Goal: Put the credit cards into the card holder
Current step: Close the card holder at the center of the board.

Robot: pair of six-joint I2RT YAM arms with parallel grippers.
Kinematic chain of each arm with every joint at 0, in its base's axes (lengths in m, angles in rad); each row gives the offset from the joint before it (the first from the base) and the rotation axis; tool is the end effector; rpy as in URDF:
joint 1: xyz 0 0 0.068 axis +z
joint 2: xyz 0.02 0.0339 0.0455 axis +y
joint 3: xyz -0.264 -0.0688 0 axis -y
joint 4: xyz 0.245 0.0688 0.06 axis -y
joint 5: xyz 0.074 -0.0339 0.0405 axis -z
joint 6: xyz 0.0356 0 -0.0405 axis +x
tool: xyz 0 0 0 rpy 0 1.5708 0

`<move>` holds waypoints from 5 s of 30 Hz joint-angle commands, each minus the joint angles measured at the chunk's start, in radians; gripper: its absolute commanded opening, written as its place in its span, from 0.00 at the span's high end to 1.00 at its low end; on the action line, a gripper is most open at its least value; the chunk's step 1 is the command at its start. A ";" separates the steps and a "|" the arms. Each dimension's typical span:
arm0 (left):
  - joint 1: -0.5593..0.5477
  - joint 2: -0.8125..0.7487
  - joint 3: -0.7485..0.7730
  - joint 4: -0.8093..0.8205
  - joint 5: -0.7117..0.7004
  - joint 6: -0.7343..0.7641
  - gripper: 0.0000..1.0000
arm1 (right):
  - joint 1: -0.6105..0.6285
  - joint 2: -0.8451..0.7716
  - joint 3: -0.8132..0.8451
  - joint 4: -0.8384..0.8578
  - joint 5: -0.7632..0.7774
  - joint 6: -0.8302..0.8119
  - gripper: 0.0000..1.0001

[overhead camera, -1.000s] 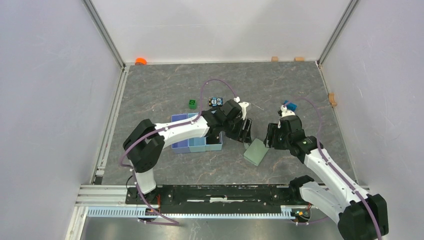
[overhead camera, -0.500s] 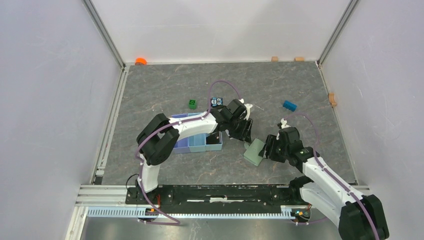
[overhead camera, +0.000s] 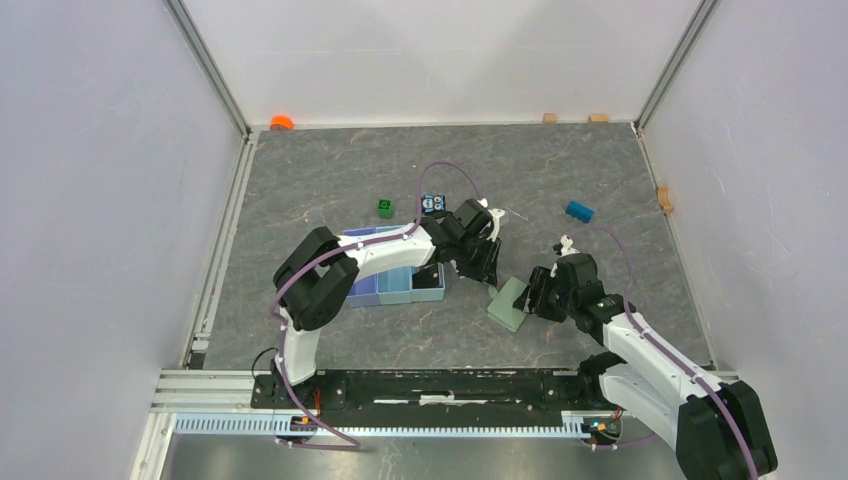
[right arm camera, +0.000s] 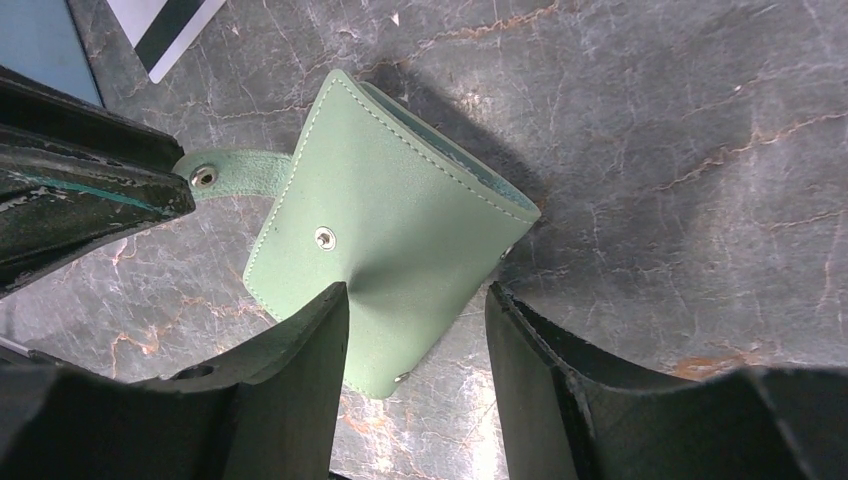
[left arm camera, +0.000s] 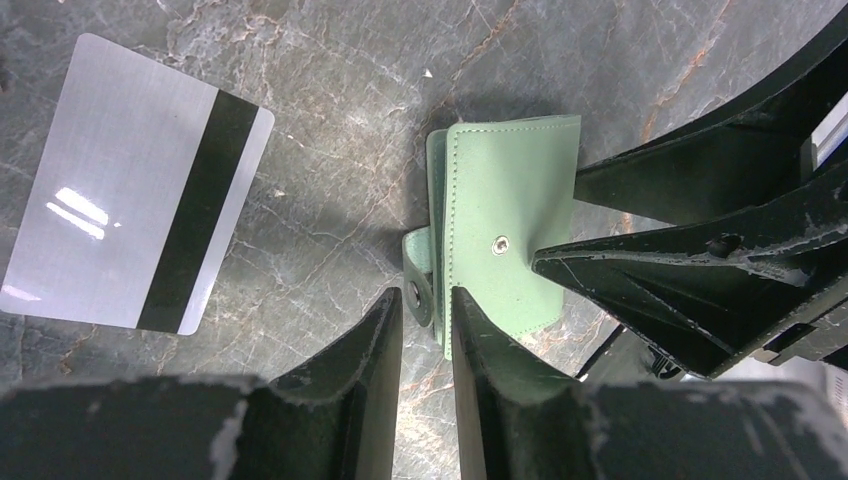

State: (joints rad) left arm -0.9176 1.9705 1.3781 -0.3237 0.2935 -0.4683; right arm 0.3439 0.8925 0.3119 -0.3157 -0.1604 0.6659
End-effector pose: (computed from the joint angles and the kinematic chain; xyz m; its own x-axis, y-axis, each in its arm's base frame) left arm 0.2503 -0.3440 0.1839 -0.8216 0.3627 -0.4398 0.5563 0.6786 -0.4796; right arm 0.1490 0.0594 0.1496 -0.8418 0.3463 -0.4140 0.1187 0.8670 0.4839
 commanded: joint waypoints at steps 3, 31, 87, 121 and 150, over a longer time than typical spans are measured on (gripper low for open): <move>-0.001 -0.008 0.004 -0.030 -0.014 0.050 0.69 | -0.004 0.009 -0.004 0.000 0.017 -0.006 0.42; -0.001 0.028 -0.051 0.173 0.146 -0.006 0.98 | -0.004 0.099 -0.020 0.008 0.099 -0.090 0.46; -0.028 0.120 0.000 0.152 0.251 0.093 0.98 | -0.003 0.112 -0.047 0.020 0.096 -0.098 0.47; -0.043 0.094 -0.019 0.181 0.264 0.125 0.98 | -0.003 0.114 -0.060 0.028 0.090 -0.095 0.46; -0.052 0.079 -0.035 0.220 0.258 0.139 0.98 | -0.003 0.114 -0.067 0.031 0.091 -0.094 0.46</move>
State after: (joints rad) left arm -0.9485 2.0731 1.3544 -0.1326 0.5343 -0.3786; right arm 0.3439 0.9764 0.2989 -0.1711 -0.1116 0.5964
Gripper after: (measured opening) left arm 0.029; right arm 0.536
